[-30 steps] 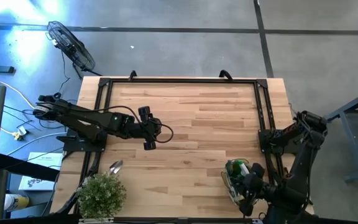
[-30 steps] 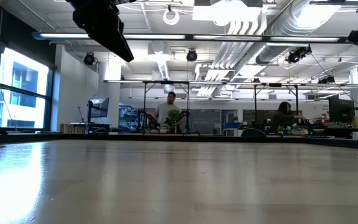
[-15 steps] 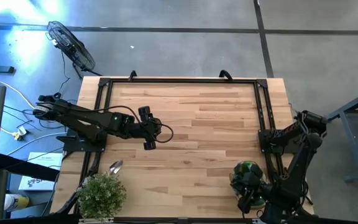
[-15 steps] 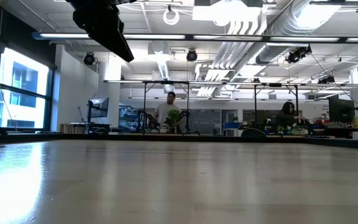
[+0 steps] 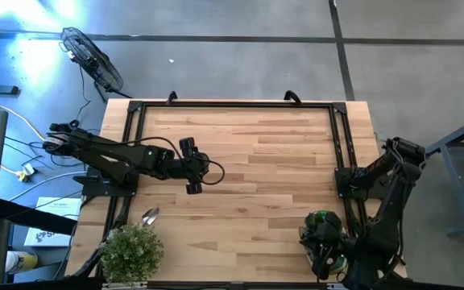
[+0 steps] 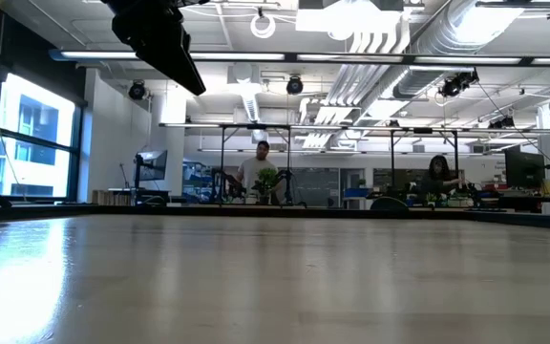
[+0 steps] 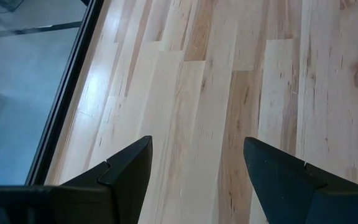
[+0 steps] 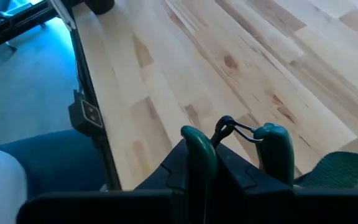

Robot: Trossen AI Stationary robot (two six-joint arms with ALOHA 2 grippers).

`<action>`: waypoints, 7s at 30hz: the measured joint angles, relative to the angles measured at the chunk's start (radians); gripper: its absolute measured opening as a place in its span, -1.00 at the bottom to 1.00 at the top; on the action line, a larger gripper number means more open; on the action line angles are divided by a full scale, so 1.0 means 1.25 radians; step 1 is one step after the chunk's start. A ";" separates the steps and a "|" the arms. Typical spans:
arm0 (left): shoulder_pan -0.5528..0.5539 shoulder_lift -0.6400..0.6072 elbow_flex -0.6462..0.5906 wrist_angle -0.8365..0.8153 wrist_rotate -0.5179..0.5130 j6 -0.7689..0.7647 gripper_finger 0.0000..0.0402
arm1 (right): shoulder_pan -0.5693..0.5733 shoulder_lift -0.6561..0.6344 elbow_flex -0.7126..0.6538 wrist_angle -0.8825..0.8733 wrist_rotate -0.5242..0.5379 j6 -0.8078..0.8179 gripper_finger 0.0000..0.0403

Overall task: Pick & Place Garden tools in Gardening bag
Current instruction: Put the green shear scissors into the green gardening bag, then put the brown trowel into the green gardening bag

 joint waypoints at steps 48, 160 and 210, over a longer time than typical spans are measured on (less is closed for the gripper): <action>0.000 0.000 0.000 0.002 0.027 0.000 0.22 | 0.074 0.073 0.011 -0.153 -0.250 0.534 -0.64; -0.345 0.157 0.156 -0.618 0.676 -1.258 0.22 | -0.585 -0.418 0.011 -0.189 0.238 -0.687 -0.14; -0.241 0.221 -0.089 -0.375 0.840 -1.209 0.22 | -0.585 -0.413 0.010 -0.189 0.165 -0.723 -0.14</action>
